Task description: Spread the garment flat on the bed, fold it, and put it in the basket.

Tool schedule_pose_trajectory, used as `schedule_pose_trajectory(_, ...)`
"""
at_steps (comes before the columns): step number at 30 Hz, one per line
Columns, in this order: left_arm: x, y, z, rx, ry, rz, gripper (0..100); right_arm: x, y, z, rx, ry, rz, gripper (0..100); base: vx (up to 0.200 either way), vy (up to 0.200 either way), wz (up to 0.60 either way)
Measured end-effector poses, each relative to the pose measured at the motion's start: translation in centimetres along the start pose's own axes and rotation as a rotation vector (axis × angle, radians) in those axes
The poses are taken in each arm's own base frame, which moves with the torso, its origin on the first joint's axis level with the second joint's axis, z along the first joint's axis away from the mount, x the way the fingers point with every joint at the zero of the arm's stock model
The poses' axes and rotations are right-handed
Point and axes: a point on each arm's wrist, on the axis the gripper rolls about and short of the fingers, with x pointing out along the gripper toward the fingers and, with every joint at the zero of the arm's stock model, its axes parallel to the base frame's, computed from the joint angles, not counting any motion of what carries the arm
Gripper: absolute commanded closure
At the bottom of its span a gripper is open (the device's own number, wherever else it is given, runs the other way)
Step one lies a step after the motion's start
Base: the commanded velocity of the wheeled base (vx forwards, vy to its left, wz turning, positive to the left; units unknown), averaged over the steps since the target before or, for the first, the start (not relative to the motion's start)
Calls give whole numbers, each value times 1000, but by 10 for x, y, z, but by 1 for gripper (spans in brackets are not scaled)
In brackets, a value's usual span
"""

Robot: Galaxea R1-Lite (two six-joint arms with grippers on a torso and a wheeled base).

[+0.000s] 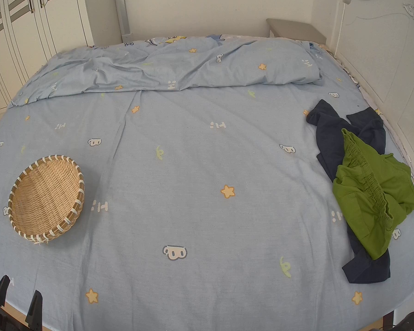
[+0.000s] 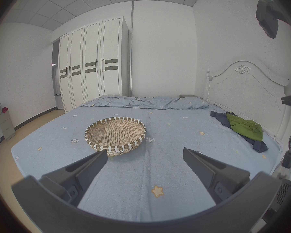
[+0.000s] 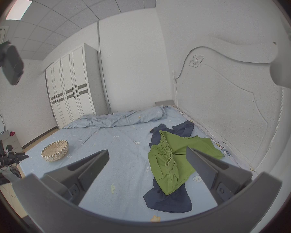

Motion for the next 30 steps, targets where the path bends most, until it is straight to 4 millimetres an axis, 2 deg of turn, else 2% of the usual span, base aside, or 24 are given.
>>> schedule_pose_trajectory(3,0,0,0,0,0,0,0,16,1,21,-11,63,-1,0,0,0,0)
schedule_pose_trajectory(7,0,0,0,0,0,0,0,47,3,42,-38,170,-18,0,0,0,0)
schedule_pose_trajectory(12,0,0,0,0,0,0,0,100,3,64,-51,306,-20,0,0,0,0)
schedule_pose_trajectory(16,0,0,0,0,0,0,0,148,-2,72,-33,410,0,0,0,0,0)
schedule_pose_trajectory(22,0,0,0,0,0,0,0,222,-23,68,25,553,28,0,0,0,0)
schedule_pose_trajectory(28,0,0,0,0,0,0,0,296,-62,51,138,648,104,0,0,0,0)
schedule_pose_trajectory(30,0,0,0,0,0,0,0,314,-75,46,175,658,119,0,0,0,0)
